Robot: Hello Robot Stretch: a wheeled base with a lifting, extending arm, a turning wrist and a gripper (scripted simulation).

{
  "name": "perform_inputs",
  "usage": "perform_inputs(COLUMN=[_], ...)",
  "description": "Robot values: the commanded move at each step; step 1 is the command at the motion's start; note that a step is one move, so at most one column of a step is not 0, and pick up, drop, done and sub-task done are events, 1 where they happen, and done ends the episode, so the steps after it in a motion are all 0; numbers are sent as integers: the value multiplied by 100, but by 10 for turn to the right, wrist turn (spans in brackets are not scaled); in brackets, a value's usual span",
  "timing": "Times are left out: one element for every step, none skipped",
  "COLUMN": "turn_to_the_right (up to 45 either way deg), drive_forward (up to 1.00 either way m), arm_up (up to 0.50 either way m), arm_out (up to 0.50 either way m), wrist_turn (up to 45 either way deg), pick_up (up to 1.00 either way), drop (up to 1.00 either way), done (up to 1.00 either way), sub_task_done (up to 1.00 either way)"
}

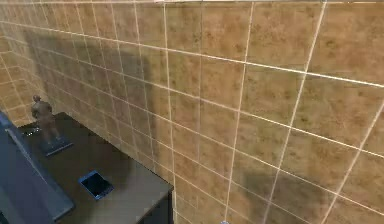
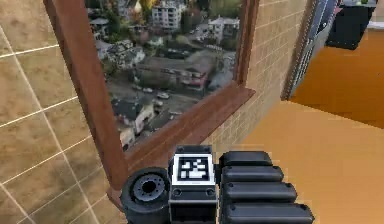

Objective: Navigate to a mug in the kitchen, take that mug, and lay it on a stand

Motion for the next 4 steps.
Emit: perform_inputs(turn_to_the_right=[-450, -120, 450, 450], drive_forward=[0, 0, 0, 0], arm_up=[0, 0, 0, 0], arm_out=[0, 0, 0, 0], wrist_turn=[0, 0, 0, 0], pick_up=[0, 0, 0, 0], drop=[0, 0, 0, 0], done=[0, 0, 0, 0], sub_task_done=[0, 0, 0, 0])
